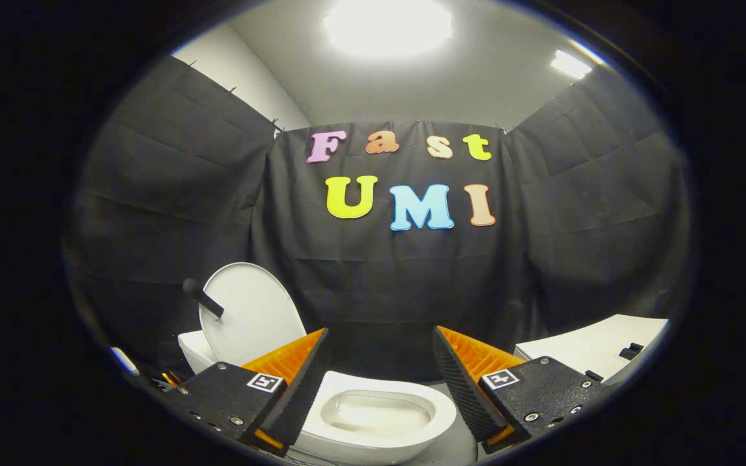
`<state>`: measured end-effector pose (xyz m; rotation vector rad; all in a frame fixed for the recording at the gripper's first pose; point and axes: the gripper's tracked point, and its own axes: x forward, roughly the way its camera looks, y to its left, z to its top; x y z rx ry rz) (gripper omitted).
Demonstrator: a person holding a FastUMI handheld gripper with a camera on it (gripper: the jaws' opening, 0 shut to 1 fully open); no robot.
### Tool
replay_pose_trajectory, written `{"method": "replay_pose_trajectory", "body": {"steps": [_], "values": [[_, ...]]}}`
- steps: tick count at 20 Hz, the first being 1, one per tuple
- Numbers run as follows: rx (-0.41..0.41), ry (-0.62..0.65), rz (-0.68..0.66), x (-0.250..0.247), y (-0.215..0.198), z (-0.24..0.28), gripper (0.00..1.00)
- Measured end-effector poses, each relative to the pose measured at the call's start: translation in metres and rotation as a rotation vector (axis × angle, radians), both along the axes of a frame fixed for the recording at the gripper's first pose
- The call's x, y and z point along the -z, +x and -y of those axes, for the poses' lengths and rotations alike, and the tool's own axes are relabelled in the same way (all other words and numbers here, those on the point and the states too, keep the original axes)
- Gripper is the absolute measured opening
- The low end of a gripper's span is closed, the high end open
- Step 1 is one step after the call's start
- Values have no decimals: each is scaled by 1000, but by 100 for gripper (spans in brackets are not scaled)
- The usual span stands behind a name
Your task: Open the toilet lid.
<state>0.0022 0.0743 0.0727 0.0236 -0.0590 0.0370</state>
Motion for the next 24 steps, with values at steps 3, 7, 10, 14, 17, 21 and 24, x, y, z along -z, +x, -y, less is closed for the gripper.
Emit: {"method": "replay_pose_trajectory", "body": {"steps": [3, 7, 10, 14, 17, 21, 24], "values": [[13, -25, -12, 10, -1, 7, 95], [0, -63, 4, 10, -10, 2, 95], [-4, -50, -6, 17, -9, 0, 96], [0, -35, -16, 26, -9, 3, 95], [5, -21, -33, 33, -8, 6, 95], [13, -10, -51, 39, -7, 7, 95], [15, -10, -48, 39, -7, 5, 95]]}}
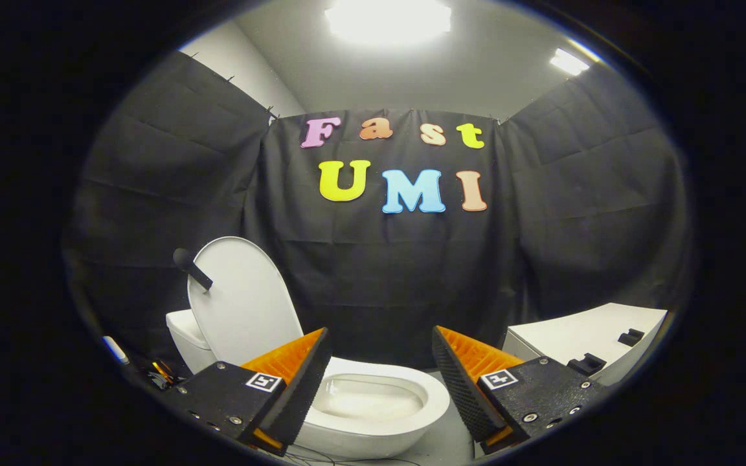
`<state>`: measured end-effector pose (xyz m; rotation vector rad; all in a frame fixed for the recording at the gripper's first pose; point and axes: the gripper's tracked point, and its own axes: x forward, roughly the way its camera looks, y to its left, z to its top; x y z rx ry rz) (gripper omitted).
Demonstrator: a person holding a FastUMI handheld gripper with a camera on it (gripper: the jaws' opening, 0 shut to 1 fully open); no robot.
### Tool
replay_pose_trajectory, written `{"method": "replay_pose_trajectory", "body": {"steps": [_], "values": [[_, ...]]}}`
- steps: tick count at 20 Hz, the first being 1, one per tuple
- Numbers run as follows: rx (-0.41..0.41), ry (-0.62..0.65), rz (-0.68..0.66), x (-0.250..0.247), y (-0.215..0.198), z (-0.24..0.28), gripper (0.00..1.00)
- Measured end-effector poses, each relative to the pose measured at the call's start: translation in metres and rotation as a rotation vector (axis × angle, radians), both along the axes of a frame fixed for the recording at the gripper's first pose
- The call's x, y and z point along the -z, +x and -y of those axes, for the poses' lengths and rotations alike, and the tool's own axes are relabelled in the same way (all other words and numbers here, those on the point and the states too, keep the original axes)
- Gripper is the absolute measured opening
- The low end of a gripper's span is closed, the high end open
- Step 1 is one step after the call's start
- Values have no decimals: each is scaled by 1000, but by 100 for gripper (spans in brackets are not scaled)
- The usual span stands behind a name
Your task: Open the toilet lid.
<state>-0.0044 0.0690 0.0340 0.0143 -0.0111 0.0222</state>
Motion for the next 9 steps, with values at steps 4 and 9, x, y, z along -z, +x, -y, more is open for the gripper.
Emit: {"method": "replay_pose_trajectory", "body": {"steps": [4, 9], "values": [[3, 11, -11, 6, 1, -1, 95], [10, 13, -12, 3, 2, 2, 96]]}}
